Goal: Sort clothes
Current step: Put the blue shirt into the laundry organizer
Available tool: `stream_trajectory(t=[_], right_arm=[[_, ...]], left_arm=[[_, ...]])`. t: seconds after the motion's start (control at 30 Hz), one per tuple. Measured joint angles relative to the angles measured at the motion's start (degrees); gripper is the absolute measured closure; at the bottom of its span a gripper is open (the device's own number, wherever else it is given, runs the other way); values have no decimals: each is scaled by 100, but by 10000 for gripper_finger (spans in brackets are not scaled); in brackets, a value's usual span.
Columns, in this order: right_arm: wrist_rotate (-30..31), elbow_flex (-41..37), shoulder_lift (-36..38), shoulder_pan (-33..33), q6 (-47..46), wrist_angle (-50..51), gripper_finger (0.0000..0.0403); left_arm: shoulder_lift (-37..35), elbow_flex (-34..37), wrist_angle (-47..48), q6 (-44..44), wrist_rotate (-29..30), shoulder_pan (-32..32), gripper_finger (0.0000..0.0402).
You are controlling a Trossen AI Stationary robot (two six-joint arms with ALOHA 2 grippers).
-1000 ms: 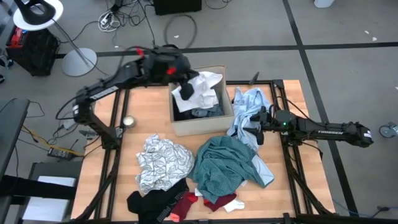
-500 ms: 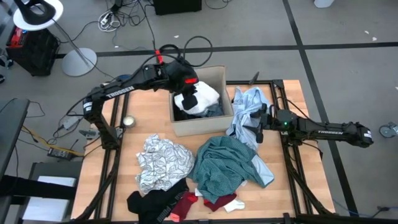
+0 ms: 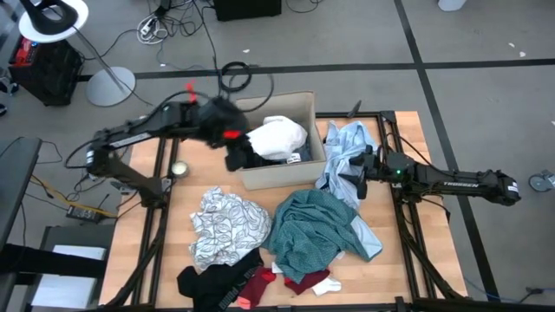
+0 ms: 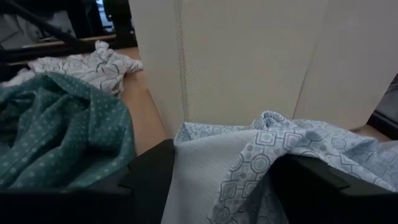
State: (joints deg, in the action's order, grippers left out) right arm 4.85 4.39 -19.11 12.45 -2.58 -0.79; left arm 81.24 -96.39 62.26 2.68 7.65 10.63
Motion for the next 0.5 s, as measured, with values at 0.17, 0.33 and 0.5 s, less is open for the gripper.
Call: stream_trajectory(t=[0.17, 0.33, 0.5], right_arm=[[59, 1, 0, 0, 138, 134, 149], [250, 42, 0, -2, 135, 430, 149], [288, 928, -2, -2, 44, 1879, 149]], left_arm=[[-1093, 1636, -622, 700, 419, -377, 319], [-2175, 3337, -1406, 1454, 439, -701, 319], [-3010, 4650, -1870, 2153, 428, -919, 319]])
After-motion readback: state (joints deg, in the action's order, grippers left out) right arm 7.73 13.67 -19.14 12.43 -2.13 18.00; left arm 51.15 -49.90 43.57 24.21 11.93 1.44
